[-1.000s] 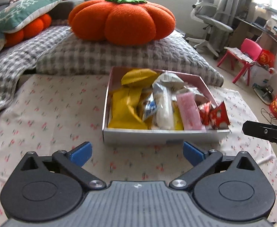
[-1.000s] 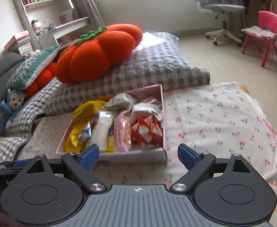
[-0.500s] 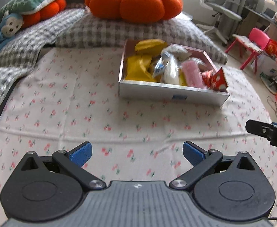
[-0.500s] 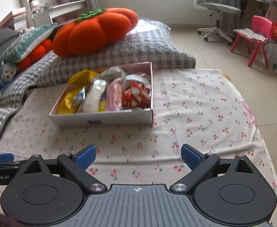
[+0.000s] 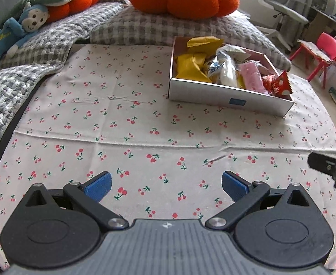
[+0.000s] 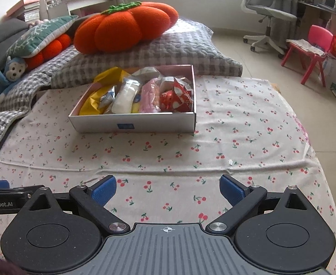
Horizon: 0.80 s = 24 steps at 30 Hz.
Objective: Organize snacks
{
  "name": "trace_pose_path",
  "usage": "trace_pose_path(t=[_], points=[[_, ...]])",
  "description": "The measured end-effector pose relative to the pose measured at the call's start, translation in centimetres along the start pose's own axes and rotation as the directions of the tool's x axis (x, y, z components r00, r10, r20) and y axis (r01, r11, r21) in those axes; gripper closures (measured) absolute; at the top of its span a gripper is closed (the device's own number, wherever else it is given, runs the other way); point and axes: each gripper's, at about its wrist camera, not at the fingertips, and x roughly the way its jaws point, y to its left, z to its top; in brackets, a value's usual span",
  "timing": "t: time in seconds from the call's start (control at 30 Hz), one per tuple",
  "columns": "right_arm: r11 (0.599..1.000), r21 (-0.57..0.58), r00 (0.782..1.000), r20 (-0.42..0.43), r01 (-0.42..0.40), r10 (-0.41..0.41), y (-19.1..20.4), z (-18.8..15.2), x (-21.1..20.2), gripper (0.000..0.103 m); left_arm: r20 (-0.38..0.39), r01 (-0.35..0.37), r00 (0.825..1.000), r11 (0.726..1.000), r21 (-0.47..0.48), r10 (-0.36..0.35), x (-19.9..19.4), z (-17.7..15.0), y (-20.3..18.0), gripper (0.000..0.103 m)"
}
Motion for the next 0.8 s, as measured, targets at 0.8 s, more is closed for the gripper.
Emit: trace_pose_path(t=[0.8], points=[[1.000,-0.016,0.999,-0.041,0.013,-0.013,0.36,-0.79,0.65,0.005,0.041,-0.004,0.999,1.000,-0.018,0.004,-0.80,-0.05,-0.42,0.000]])
